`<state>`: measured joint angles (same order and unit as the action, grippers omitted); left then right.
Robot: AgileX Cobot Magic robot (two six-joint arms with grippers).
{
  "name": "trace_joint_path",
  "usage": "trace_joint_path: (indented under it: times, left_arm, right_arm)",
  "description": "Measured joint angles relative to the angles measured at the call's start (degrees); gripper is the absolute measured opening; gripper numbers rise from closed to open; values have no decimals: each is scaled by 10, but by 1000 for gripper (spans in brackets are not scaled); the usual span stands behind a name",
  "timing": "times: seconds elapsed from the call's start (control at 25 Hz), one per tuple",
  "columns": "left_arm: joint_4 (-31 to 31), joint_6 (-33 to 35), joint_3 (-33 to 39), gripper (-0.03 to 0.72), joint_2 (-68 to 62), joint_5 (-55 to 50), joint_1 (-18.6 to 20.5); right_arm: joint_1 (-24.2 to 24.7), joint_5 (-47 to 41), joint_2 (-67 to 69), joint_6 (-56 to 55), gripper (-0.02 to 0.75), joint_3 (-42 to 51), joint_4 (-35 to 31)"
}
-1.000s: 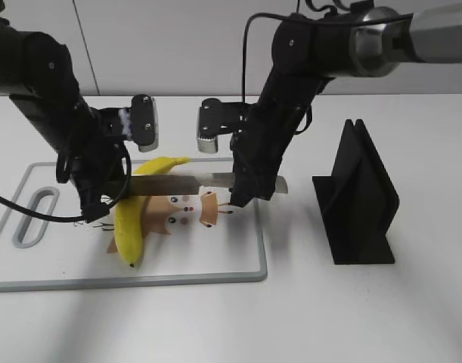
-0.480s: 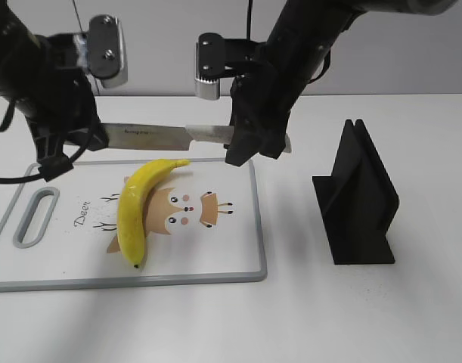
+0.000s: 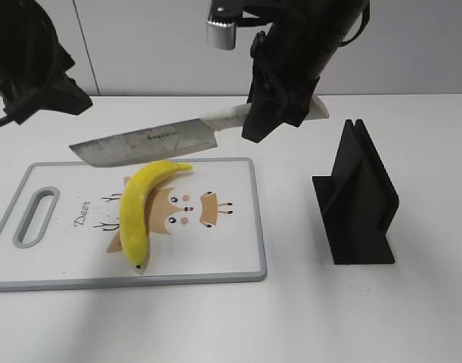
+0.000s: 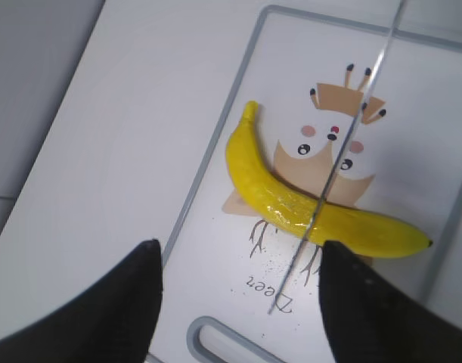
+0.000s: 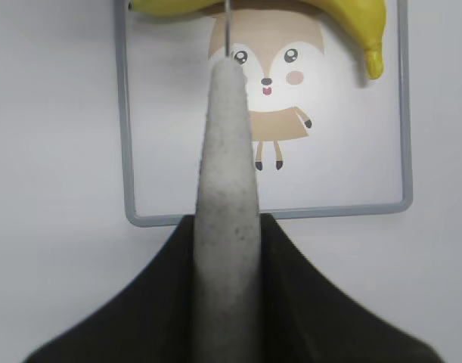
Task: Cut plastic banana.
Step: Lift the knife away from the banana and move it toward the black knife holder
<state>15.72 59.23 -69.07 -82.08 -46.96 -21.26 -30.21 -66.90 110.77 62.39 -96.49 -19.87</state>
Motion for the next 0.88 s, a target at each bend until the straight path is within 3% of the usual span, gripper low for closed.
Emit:
trace_joint_path:
  times: [0.24,0.4,0.6,0.76,0.88]
  left_arm:
    - [-110,-264,0,626,62,-1,0]
    - [-194,-424,0,620,111,-70,0]
    - [-216,-495,0,612,158,-188,21]
    - [-195,-515,12,605,215,-196,55]
    - [-193,-516,62,597,275,-196,72]
  right_arm:
    - [0,-4,-36,-183,182,0,0]
    - [0,-12,-60,-270,182,1,0]
    - [0,-12,-103,-401,182,2,2]
    - [0,-6,-143,-474,182,19,19]
    - [0,26,-184,-539,182,70,60]
